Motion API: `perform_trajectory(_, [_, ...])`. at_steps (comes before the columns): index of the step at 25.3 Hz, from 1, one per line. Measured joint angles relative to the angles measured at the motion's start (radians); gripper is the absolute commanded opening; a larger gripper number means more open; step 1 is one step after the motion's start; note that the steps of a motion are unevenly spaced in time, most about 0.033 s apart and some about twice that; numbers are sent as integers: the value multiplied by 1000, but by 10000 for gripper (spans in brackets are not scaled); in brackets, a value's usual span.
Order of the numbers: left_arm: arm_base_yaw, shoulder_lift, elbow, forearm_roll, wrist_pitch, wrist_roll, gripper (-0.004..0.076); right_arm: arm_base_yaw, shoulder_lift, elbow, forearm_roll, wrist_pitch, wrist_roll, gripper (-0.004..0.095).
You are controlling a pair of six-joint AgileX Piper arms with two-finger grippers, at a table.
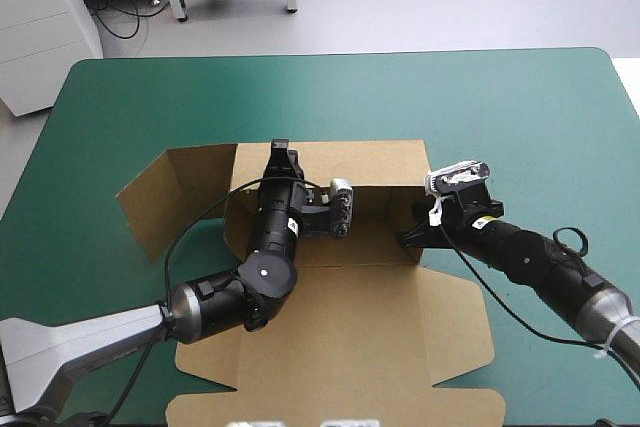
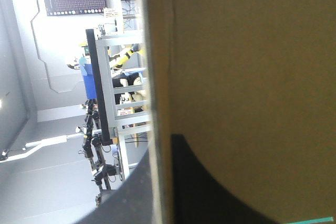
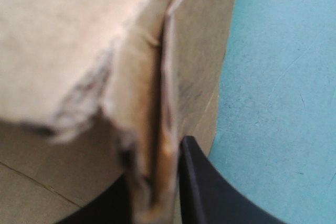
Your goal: Fold the box
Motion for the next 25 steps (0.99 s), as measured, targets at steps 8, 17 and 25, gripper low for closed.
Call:
perform_trajectory(8, [0, 0, 3, 74, -60, -9, 467, -1, 6, 0, 10, -16, -12, -14])
perform_trajectory(17, [-21, 0, 3, 85, -54, -130, 518, -1, 16, 2, 10, -62, -52, -14])
perform_trajectory(25, [-229, 0, 3, 54, 144, -54, 518, -73, 139, -142, -10, -21, -90, -14])
